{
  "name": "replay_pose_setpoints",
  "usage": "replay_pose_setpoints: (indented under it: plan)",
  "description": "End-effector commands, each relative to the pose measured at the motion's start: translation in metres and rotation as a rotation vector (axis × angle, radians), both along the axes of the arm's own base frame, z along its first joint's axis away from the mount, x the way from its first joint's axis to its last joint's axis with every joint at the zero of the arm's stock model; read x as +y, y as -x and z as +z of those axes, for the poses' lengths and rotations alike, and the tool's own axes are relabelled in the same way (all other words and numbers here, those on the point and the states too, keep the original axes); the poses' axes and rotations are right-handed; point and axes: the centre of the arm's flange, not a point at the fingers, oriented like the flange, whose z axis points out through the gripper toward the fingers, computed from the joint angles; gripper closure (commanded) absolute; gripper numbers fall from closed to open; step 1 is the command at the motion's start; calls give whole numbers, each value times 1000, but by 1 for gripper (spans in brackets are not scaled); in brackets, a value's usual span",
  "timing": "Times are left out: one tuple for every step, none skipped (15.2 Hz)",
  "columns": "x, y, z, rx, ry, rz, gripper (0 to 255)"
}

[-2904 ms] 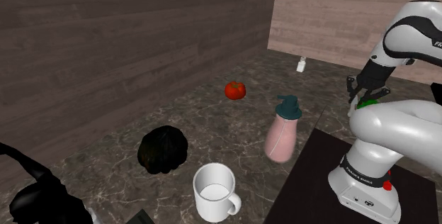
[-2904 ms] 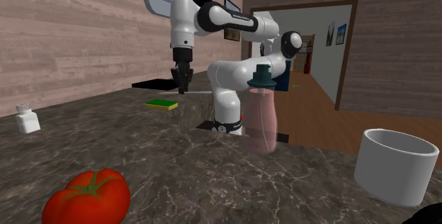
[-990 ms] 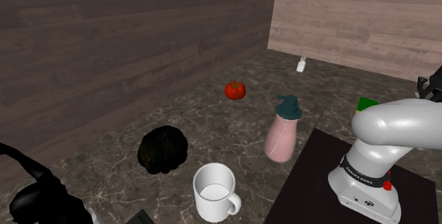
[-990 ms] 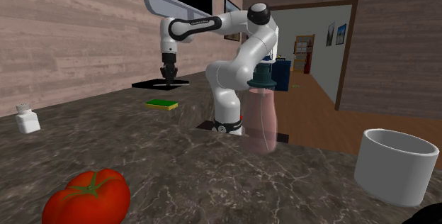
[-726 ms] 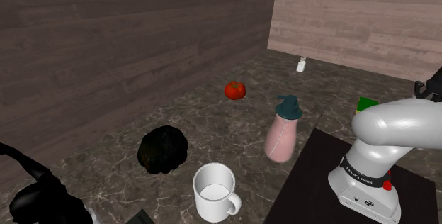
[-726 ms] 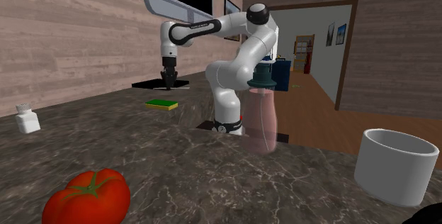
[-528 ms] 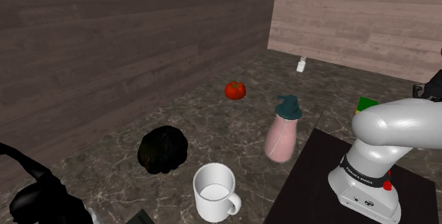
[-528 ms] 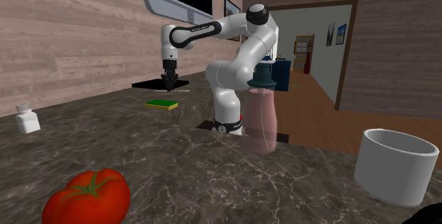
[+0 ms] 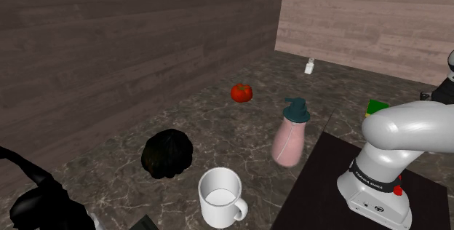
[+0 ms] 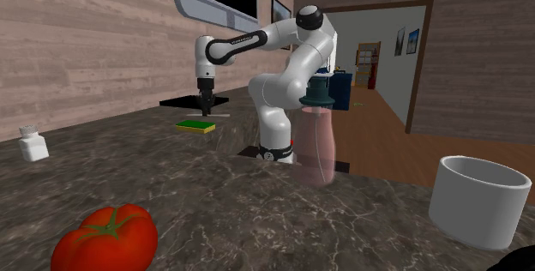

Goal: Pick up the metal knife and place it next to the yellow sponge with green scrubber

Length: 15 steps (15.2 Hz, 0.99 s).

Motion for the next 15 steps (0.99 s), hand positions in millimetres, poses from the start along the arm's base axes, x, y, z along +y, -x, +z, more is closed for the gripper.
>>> replay_pose_setpoints:
  plan:
    - [0,0,0,0,0,0,255]
    - [0,0,0,0,0,0,255]
    - [0,0,0,0,0,0,255]
    - [0,0,0,0,0,0,0]
    - [0,0,0,0,0,0,0]
    - [0,0,0,0,0,0,0]
    - [0,0,0,0,0,0,0]
    - [0,0,0,0,0,0,0]
    - [0,0,0,0,0,0,0]
    - [0,1,13,0,0,0,0]
    - [-1,2,26,0,0,0,0]
    - [-1,4,39,0,0,0,0]
    - [-1,5,49,0,0,0,0]
    - [-1,5,49,0,0,0,0]
    - [-1,5,49,0,0,0,0]
